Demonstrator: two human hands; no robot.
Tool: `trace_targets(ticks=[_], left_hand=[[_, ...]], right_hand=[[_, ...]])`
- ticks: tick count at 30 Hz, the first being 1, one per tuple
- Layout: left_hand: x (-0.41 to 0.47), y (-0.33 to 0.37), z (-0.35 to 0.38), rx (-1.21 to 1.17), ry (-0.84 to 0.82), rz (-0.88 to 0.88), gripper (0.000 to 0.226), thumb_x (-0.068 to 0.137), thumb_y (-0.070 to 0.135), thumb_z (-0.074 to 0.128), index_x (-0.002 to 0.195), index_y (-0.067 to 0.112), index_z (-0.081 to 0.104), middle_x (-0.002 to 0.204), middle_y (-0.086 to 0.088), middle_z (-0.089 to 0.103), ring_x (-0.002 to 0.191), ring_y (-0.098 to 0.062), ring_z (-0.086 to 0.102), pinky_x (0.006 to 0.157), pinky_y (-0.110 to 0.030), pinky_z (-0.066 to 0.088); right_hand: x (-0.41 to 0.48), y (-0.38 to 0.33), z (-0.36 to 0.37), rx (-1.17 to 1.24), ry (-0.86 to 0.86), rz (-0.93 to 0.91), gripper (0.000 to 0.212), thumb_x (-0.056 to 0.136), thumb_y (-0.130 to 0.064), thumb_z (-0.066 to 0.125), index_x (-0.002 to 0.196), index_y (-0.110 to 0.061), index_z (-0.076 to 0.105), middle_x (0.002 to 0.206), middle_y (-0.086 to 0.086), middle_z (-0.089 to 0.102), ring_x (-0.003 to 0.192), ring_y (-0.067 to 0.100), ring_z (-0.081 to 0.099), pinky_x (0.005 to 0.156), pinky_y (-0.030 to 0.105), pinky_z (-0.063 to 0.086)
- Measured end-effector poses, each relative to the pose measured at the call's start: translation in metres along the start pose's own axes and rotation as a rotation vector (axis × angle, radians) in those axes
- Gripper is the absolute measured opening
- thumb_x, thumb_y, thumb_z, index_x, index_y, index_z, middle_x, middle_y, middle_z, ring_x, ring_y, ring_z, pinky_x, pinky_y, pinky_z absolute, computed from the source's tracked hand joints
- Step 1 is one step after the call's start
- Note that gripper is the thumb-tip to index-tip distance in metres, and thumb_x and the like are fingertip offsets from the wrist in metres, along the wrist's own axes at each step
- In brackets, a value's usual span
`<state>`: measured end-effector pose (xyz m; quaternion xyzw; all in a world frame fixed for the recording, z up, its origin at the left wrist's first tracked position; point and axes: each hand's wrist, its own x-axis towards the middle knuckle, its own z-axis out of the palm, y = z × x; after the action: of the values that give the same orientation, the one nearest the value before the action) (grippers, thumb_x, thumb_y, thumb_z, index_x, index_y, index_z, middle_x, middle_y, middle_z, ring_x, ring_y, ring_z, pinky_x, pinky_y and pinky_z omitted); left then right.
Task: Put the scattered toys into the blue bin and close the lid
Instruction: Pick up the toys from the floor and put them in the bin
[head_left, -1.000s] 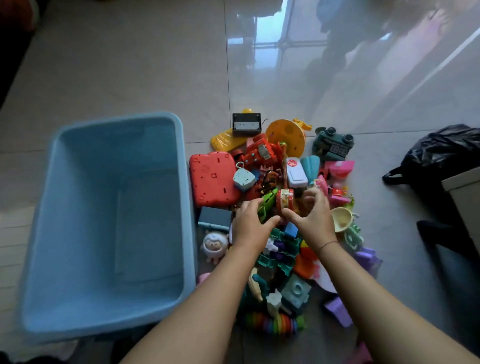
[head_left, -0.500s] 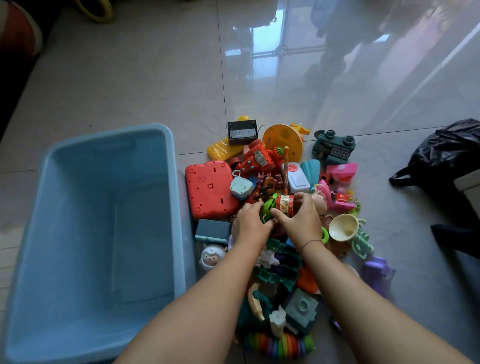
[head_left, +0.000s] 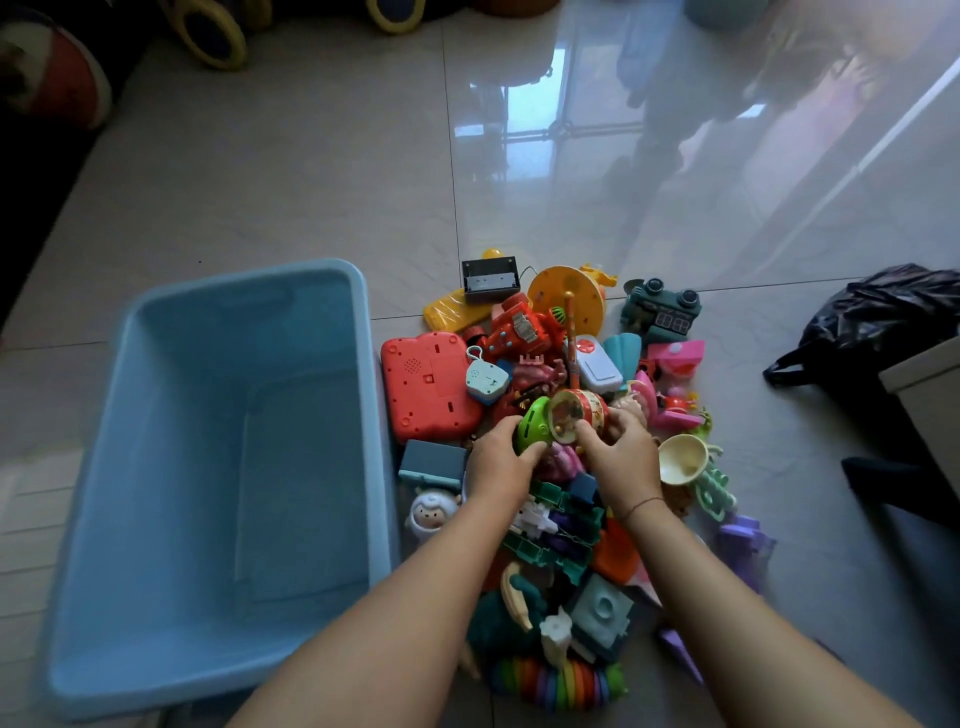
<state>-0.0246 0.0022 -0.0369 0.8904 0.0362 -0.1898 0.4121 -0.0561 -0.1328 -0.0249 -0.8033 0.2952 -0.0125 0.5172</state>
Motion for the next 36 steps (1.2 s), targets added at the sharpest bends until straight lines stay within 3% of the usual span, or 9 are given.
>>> trace_targets(ticks=[5,10,13,16,19,23,27,32,36], left_hand=[[-0.034,0.035,-0.050,-0.246,0.107,0.126,0.031,0.088,0.028,0.062,0.117,0.020,0.057,0.101,0.003,0.066,0.091,-0.011,0.061,0.080,-0.028,0.053],[-0.080,0.028,-0.144,-0.434,0.344,0.242,0.042,0.080,0.048,0.058,0.109,0.019,0.060,0.091,0.005,0.068,0.082,-0.008,0.064,0.072,-0.021,0.051],[-0.099,-0.018,-0.193,-0.457,0.449,0.146,0.049,0.071,0.054,0.060,0.105,0.019,0.060,0.090,0.002,0.068,0.079,-0.009,0.061,0.075,-0.022,0.048],[-0.110,-0.061,-0.213,-0.492,0.390,-0.055,0.031,0.081,0.025,0.069,0.108,0.012,0.059,0.097,-0.008,0.066,0.086,-0.020,0.060,0.080,-0.032,0.048],[-0.110,-0.090,-0.214,-0.497,0.324,-0.185,0.028,0.085,0.009,0.065,0.111,0.001,0.058,0.103,-0.016,0.064,0.089,-0.025,0.058,0.082,-0.040,0.050],[-0.107,-0.086,-0.208,-0.460,0.380,-0.216,0.055,0.084,0.019,0.068,0.132,0.005,0.045,0.131,-0.013,0.053,0.117,-0.025,0.053,0.093,-0.031,0.041],[-0.104,-0.037,-0.189,-0.411,0.437,0.033,0.061,0.082,0.027,0.069,0.135,0.017,0.041,0.134,0.000,0.049,0.121,-0.014,0.049,0.098,-0.026,0.038],[-0.086,0.020,-0.117,-0.402,0.234,0.185,0.067,0.075,0.046,0.068,0.133,0.026,0.042,0.124,0.015,0.049,0.111,0.003,0.048,0.088,-0.007,0.038],[-0.046,0.013,-0.054,-0.391,0.179,0.038,0.076,0.073,0.057,0.064,0.137,0.026,0.038,0.135,0.004,0.046,0.123,-0.012,0.046,0.102,-0.034,0.043]], right_hand=[[-0.022,-0.050,-0.012,0.230,0.033,-0.090,0.004,0.084,-0.028,0.061,0.087,-0.026,0.059,0.088,0.001,0.069,0.087,0.019,0.067,0.082,0.049,0.054],[-0.065,-0.126,0.007,0.404,-0.120,-0.210,0.021,0.087,-0.019,0.061,0.106,-0.010,0.059,0.099,0.009,0.069,0.093,0.020,0.066,0.082,0.039,0.056],[-0.097,-0.146,0.049,0.334,-0.316,-0.195,0.020,0.084,-0.020,0.065,0.102,-0.012,0.061,0.096,0.010,0.070,0.090,0.024,0.068,0.077,0.041,0.057],[-0.122,-0.138,0.089,0.295,-0.418,-0.082,0.024,0.083,-0.018,0.069,0.101,-0.003,0.061,0.093,0.013,0.069,0.082,0.025,0.067,0.070,0.038,0.057],[-0.133,-0.120,0.107,0.231,-0.414,-0.058,0.036,0.076,-0.028,0.075,0.102,-0.005,0.063,0.092,0.009,0.071,0.084,0.023,0.068,0.076,0.041,0.058],[-0.131,-0.114,0.097,0.207,-0.360,-0.112,0.034,0.078,-0.028,0.075,0.104,-0.011,0.061,0.093,0.002,0.067,0.089,0.015,0.064,0.083,0.030,0.055],[-0.103,-0.099,0.072,0.179,-0.264,-0.162,0.036,0.077,-0.029,0.074,0.106,-0.018,0.056,0.099,-0.001,0.065,0.091,0.010,0.062,0.085,0.031,0.054],[-0.046,-0.071,0.040,0.057,-0.193,-0.177,0.049,0.077,-0.025,0.075,0.119,-0.018,0.051,0.114,-0.003,0.056,0.105,0.009,0.052,0.089,0.025,0.045],[0.002,-0.041,0.036,-0.034,-0.200,-0.173,0.058,0.073,-0.024,0.078,0.123,-0.027,0.048,0.125,-0.007,0.051,0.116,0.008,0.045,0.099,0.029,0.040]])
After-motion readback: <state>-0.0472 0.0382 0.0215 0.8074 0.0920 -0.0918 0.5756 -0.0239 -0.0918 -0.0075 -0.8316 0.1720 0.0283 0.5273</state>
